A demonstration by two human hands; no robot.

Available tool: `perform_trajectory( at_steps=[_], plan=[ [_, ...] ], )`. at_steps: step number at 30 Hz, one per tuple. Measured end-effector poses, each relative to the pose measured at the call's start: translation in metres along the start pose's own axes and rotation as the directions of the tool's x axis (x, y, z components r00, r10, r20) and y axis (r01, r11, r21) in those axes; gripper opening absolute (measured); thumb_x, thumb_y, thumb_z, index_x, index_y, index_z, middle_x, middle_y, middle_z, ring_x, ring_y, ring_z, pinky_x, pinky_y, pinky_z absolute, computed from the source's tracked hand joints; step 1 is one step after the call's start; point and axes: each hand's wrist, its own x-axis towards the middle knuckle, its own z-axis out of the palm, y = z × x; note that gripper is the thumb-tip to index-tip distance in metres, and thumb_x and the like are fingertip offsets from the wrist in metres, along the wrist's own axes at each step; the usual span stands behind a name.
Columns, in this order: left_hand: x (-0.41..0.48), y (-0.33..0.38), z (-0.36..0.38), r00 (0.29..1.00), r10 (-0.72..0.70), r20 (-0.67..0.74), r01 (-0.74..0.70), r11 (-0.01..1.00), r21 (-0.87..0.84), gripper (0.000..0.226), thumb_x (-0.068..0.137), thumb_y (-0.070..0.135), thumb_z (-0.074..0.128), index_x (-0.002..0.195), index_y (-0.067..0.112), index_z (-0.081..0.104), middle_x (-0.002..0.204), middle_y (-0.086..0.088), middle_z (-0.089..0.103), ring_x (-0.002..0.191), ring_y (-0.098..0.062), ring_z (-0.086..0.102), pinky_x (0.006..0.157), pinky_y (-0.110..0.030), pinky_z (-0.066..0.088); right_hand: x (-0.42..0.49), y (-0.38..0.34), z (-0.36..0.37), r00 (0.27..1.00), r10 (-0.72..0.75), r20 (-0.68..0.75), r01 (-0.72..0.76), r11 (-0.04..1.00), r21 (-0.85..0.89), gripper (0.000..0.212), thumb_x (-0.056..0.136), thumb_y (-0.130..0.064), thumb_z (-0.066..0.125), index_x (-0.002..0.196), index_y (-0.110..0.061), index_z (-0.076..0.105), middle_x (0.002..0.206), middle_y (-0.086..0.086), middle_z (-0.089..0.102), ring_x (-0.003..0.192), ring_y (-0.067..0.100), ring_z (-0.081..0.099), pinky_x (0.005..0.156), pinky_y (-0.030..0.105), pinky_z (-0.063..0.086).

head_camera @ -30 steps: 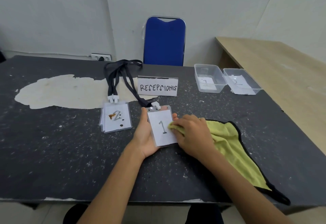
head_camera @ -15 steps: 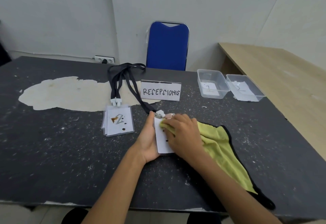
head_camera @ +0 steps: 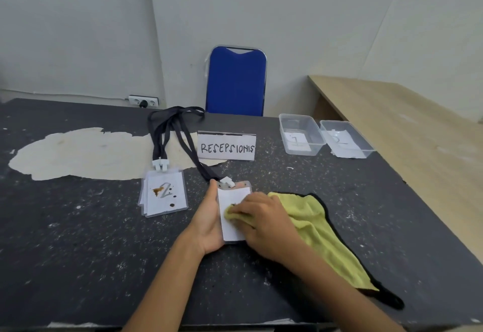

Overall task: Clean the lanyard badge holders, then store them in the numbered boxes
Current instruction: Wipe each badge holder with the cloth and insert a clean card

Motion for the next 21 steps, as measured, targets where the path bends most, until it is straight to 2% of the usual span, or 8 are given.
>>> perform_trajectory(
  at_steps=[3,6,10,14,15,17,19,21],
  plan=[
    [0.0,0.001,-0.001,1.0,-0.028,-0.002,0.028,0.999,-0.026,0.084,0.089,0.073,0.018,0.134,0.012,0.054,0.132,-0.018,0.058,0.121,-0.031,0.055,0.099,-0.046,0.045,-0.015,0.015,-0.021,0.988,-0.059,0.146,0.053,0.998,0.046,0.019,0.085,-0.037,0.064,0.102,-0.033,0.071,0.099,-0.014,0.066,0.096,0.008,0.054,0.084,0.03,0.037],
    [-0.003,-0.002,0.001,0.998,0.04,-0.055,-0.042,0.998,-0.035,0.082,0.09,0.071,0.018,0.13,0.01,0.057,0.124,-0.018,0.064,0.118,-0.028,0.059,0.099,-0.046,0.044,-0.026,0.028,-0.039,0.971,-0.058,0.232,0.07,0.997,-0.043,0.021,0.088,-0.042,0.06,0.107,-0.037,0.068,0.103,-0.017,0.061,0.101,0.005,0.049,0.08,0.025,0.027],
    [-0.011,-0.003,0.004,0.989,0.099,-0.112,-0.101,0.995,-0.008,0.083,0.091,0.069,0.017,0.122,0.006,0.061,0.118,-0.019,0.067,0.112,-0.027,0.063,0.099,-0.044,0.044,-0.035,0.04,-0.056,0.969,0.077,0.233,-0.045,0.989,-0.138,0.023,0.09,-0.041,0.056,0.111,-0.036,0.066,0.11,-0.015,0.06,0.109,0.01,0.05,0.088,0.03,0.032],
    [-0.016,-0.003,0.012,0.986,0.109,-0.127,-0.106,0.994,0.032,0.082,0.092,0.069,0.018,0.124,0.006,0.059,0.119,-0.019,0.066,0.112,-0.028,0.063,0.1,-0.043,0.043,-0.038,0.043,-0.067,0.962,0.213,0.169,-0.114,0.88,-0.46,0.025,0.094,-0.044,0.044,0.101,-0.028,0.063,0.112,-0.009,0.06,0.106,0.017,0.053,0.086,0.034,0.029],
    [-0.018,-0.004,0.015,0.984,0.12,-0.133,-0.115,0.992,0.046,0.082,0.092,0.069,0.018,0.123,0.006,0.06,0.119,-0.019,0.066,0.111,-0.028,0.063,0.098,-0.042,0.044,-0.038,0.041,-0.068,0.96,0.239,0.145,-0.142,0.864,-0.483,0.028,0.094,-0.046,0.043,0.098,-0.026,0.062,0.111,-0.007,0.06,0.105,0.018,0.053,0.088,0.035,0.029],
    [-0.021,-0.007,0.019,0.979,0.144,-0.142,-0.136,0.989,0.063,0.08,0.092,0.068,0.018,0.117,0.009,0.066,0.117,-0.019,0.067,0.109,-0.028,0.065,0.096,-0.041,0.046,-0.037,0.032,-0.068,0.965,0.248,0.081,-0.198,0.897,-0.395,0.034,0.093,-0.049,0.044,0.106,-0.024,0.064,0.114,-0.005,0.06,0.106,0.019,0.054,0.094,0.036,0.034],
    [-0.023,-0.012,0.024,0.978,0.146,-0.149,-0.136,0.988,0.077,0.077,0.093,0.068,0.019,0.108,0.014,0.072,0.115,-0.019,0.068,0.106,-0.031,0.064,0.098,-0.045,0.045,-0.033,0.02,-0.066,0.961,0.272,0.046,-0.267,0.959,-0.098,0.038,0.092,-0.048,0.05,0.117,-0.022,0.062,0.114,-0.004,0.062,0.101,0.016,0.057,0.093,0.035,0.044],
    [-0.025,-0.015,0.028,0.982,0.132,-0.136,-0.121,0.989,0.088,0.073,0.093,0.067,0.019,0.106,0.019,0.073,0.113,-0.019,0.069,0.101,-0.032,0.065,0.097,-0.049,0.045,-0.029,0.008,-0.062,0.936,0.33,0.12,-0.347,0.92,0.181,0.038,0.09,-0.044,0.057,0.117,-0.018,0.062,0.105,-0.005,0.065,0.091,0.011,0.06,0.084,0.029,0.05]
  ],
)
